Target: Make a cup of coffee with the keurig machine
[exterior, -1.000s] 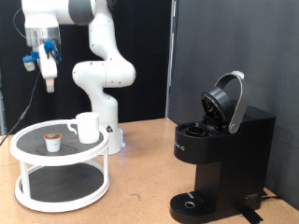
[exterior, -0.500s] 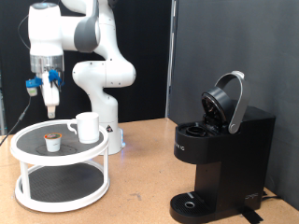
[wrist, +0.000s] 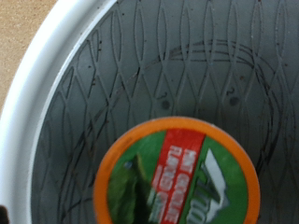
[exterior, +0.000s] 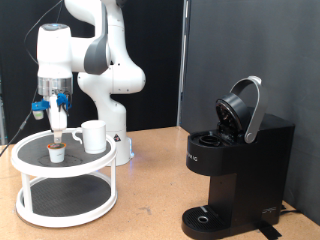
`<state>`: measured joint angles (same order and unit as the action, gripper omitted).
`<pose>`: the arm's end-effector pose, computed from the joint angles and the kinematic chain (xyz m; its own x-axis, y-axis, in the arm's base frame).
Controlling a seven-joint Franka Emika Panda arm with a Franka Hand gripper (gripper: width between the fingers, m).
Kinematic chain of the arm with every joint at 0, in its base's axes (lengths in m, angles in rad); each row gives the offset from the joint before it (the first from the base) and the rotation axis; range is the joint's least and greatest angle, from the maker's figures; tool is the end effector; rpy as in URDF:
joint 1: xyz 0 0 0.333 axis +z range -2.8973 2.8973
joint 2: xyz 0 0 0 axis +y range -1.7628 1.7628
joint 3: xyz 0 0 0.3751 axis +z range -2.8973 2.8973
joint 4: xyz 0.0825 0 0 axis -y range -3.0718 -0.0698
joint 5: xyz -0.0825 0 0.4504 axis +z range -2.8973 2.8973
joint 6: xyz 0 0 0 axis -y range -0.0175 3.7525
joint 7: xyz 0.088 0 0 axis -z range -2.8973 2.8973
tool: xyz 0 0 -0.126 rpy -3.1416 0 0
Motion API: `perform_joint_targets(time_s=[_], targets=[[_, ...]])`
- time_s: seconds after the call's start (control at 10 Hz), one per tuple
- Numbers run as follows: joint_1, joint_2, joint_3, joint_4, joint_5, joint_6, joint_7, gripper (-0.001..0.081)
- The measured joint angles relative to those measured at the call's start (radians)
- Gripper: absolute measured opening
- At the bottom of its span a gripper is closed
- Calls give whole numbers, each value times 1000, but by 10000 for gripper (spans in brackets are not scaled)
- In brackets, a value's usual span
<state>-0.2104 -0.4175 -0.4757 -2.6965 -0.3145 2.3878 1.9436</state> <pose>0.3301 -0.2628 0.3450 -0.7238 -0.6899 0.0128 -0.6879 0.7199 -0.0929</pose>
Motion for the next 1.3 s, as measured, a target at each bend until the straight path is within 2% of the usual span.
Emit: perform_joint_targets(time_s=[0.4,0.9,1.1,1.2,1.3], targets=[[-10,57,0,-30,-14,87,9,734],[-12,82,0,-47,-14,124,9,734],[-12,82,0,-52,-14,128,9,435],[-13,82,0,-52,-14,128,9,359],[-13,82,0,-52,-14,128,9,359]])
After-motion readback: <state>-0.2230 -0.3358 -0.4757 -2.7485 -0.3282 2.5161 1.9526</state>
